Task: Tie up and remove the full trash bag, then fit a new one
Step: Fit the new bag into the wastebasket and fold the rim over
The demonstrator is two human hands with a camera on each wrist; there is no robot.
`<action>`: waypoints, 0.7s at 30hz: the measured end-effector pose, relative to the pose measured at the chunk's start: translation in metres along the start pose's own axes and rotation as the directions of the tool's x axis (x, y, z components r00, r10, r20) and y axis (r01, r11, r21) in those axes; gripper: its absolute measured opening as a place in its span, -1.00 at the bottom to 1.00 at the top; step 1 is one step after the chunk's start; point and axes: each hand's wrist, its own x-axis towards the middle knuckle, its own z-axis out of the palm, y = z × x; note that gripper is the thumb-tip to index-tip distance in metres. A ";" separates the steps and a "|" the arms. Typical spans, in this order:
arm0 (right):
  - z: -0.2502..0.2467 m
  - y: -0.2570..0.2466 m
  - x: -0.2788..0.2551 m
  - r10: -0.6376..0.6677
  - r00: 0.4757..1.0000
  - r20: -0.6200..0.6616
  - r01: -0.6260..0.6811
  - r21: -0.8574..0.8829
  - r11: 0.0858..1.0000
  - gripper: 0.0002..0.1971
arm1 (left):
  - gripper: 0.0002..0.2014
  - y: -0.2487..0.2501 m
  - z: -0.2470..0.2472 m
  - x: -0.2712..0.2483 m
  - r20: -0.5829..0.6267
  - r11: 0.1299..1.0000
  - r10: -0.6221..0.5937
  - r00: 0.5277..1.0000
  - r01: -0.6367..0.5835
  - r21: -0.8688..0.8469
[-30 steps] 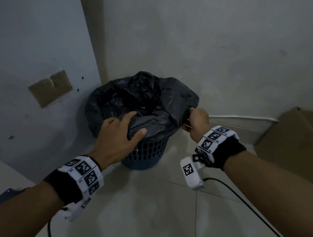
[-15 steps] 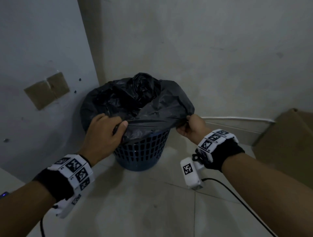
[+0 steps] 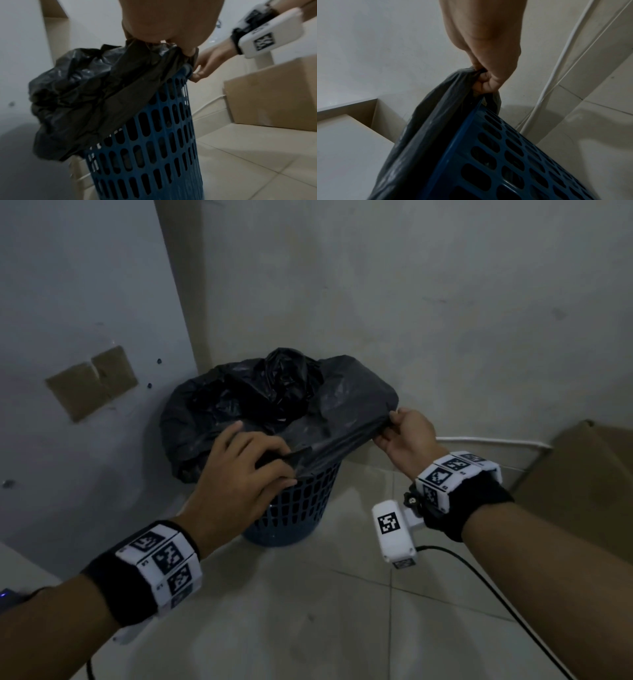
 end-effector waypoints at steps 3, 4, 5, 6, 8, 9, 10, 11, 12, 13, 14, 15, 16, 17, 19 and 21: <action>0.002 0.010 0.003 -0.039 0.998 -0.040 0.034 -0.121 0.992 -0.65 | -0.82 0.010 0.004 -0.003 -0.023 0.997 0.070 0.997 -0.070 -0.006; 0.002 0.016 0.003 -0.042 0.997 -0.064 0.030 -0.184 0.982 -0.64 | -0.85 0.013 0.008 -0.005 0.026 0.997 0.080 0.996 -0.080 -0.002; 0.000 0.024 0.005 -0.042 0.996 -0.085 0.019 -0.256 0.967 -0.66 | -0.87 0.014 0.012 -0.009 0.092 0.997 0.078 0.993 -0.078 0.002; -0.003 0.031 0.004 -0.032 0.995 -0.098 -0.002 -0.334 0.942 -0.71 | -0.90 0.014 0.014 -0.012 0.155 0.998 0.067 0.986 -0.069 0.008; -0.009 0.042 -0.003 0.012 0.994 -0.108 -0.061 -0.457 0.887 -0.77 | -0.92 0.008 0.015 -0.019 0.247 0.998 0.051 0.968 -0.060 0.029; -0.012 0.046 -0.005 0.030 0.993 -0.114 -0.082 -0.480 0.874 -0.73 | -0.92 0.002 0.015 -0.021 0.279 0.996 0.052 0.959 -0.069 0.050; -0.013 0.048 -0.007 0.055 0.992 -0.116 -0.103 -0.471 0.876 -0.69 | -0.90 -0.004 0.013 -0.024 0.304 0.993 0.053 0.951 -0.081 0.080; -0.014 0.048 -0.008 0.077 0.991 -0.108 -0.116 -0.430 0.895 -0.69 | -0.88 -0.011 0.012 -0.026 0.325 0.990 0.048 0.944 -0.089 0.113; -0.013 0.046 -0.009 0.101 0.990 -0.100 -0.131 -0.355 0.926 -0.72 | -0.85 -0.017 0.010 -0.028 0.337 0.985 0.035 0.941 -0.089 0.147; -0.012 0.043 -0.010 0.121 0.988 -0.096 -0.142 -0.260 0.955 -0.77 | -0.80 -0.023 0.009 -0.031 0.344 0.980 0.011 0.939 -0.077 0.181; -0.010 0.038 -0.011 0.138 0.986 -0.099 -0.153 -0.162 0.975 -0.83 | -0.76 -0.028 0.007 -0.032 0.348 0.976 -0.019 0.937 -0.058 0.211; -0.009 0.035 -0.011 0.152 0.983 -0.100 -0.160 -0.076 0.984 -0.90 | -0.71 -0.031 0.004 -0.033 0.352 0.973 -0.046 0.935 -0.038 0.230; -0.008 0.032 -0.011 0.166 0.982 -0.093 -0.169 -0.025 0.985 -0.91 | -0.67 -0.033 0.001 -0.034 0.350 0.973 -0.062 0.935 -0.021 0.228; -0.006 0.029 -0.013 0.189 0.979 -0.076 -0.190 -0.005 0.982 -0.86 | -0.66 -0.034 -0.002 -0.035 0.336 0.979 -0.061 0.940 -0.009 0.203; -0.002 0.027 -0.015 0.217 0.975 -0.046 -0.219 -0.039 0.975 -0.78 | -0.65 -0.030 -0.008 -0.033 0.280 0.994 -0.038 0.959 0.006 0.114; 0.003 0.028 -0.016 0.189 0.981 -0.035 -0.193 -0.141 0.971 -0.76 | -0.63 -0.022 -0.010 -0.026 0.215 0.998 -0.059 0.975 0.054 0.026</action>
